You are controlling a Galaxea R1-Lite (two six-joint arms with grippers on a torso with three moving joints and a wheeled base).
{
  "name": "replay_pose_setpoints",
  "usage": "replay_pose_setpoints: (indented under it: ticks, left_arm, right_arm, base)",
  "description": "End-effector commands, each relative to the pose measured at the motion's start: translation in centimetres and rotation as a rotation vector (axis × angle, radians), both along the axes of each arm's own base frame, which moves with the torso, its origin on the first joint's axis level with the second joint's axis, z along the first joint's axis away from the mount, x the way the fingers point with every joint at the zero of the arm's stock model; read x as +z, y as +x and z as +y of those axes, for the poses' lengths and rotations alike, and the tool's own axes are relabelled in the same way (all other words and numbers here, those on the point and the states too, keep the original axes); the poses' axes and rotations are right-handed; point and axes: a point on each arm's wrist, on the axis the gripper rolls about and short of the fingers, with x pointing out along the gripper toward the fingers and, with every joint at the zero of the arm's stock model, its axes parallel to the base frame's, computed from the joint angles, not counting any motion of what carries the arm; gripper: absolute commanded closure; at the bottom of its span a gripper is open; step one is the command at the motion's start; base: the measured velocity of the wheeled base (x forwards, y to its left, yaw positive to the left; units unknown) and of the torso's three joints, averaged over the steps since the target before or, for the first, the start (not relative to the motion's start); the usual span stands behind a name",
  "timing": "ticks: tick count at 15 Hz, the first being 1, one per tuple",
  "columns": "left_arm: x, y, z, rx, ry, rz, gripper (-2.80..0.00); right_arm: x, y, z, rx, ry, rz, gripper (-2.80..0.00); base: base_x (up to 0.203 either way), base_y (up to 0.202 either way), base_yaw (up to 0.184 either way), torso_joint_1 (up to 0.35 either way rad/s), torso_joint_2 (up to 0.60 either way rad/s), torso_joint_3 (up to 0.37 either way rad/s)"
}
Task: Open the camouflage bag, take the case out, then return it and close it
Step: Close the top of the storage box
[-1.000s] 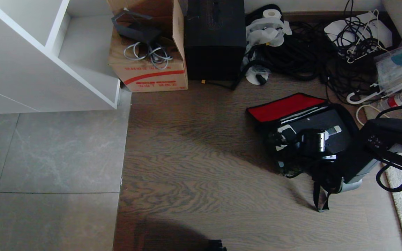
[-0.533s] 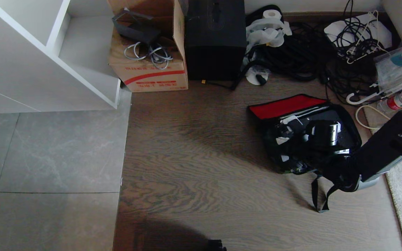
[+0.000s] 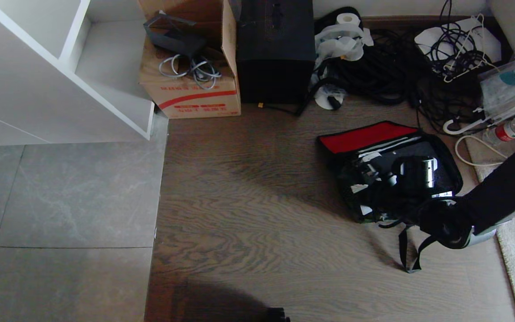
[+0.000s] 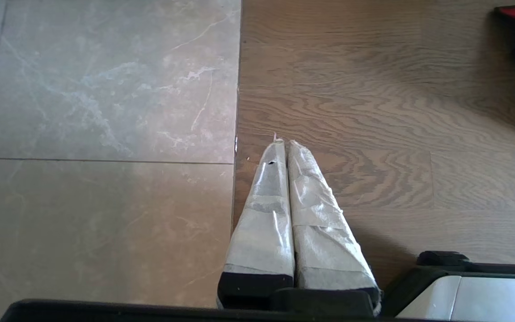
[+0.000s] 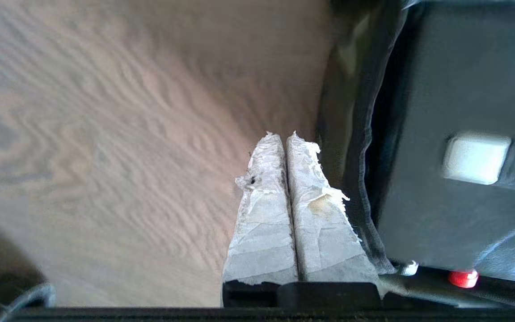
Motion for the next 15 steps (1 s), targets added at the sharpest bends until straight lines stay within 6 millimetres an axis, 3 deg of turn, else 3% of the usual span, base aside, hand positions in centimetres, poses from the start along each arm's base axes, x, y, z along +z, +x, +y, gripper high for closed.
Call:
replay_pose_setpoints:
  ticks: [1, 7, 15]
  left_arm:
    - [-0.3, 0.1, 0.0, 0.000, 0.000, 0.008, 0.00]
    - [-0.3, 0.1, 0.0, 0.002, 0.000, 0.008, 0.00]
    - [-0.3, 0.1, 0.0, 0.000, 0.000, 0.006, 0.00]
  right_arm:
    - [0.1, -0.1, -0.7, -0.021, 0.013, -0.003, -2.80]
    - [-0.1, 0.1, -4.3, -0.119, 0.022, 0.013, -2.80]
    - [-3.7, 0.0, -4.8, -0.131, 0.064, 0.149, -2.80]
  base:
    - [0.000, 0.000, 0.000, 0.000, 0.00, 0.000]
    - [0.000, 0.000, 0.000, 0.000, 0.00, 0.000]
    - [0.000, 0.000, 0.000, 0.000, 0.00, 0.000]
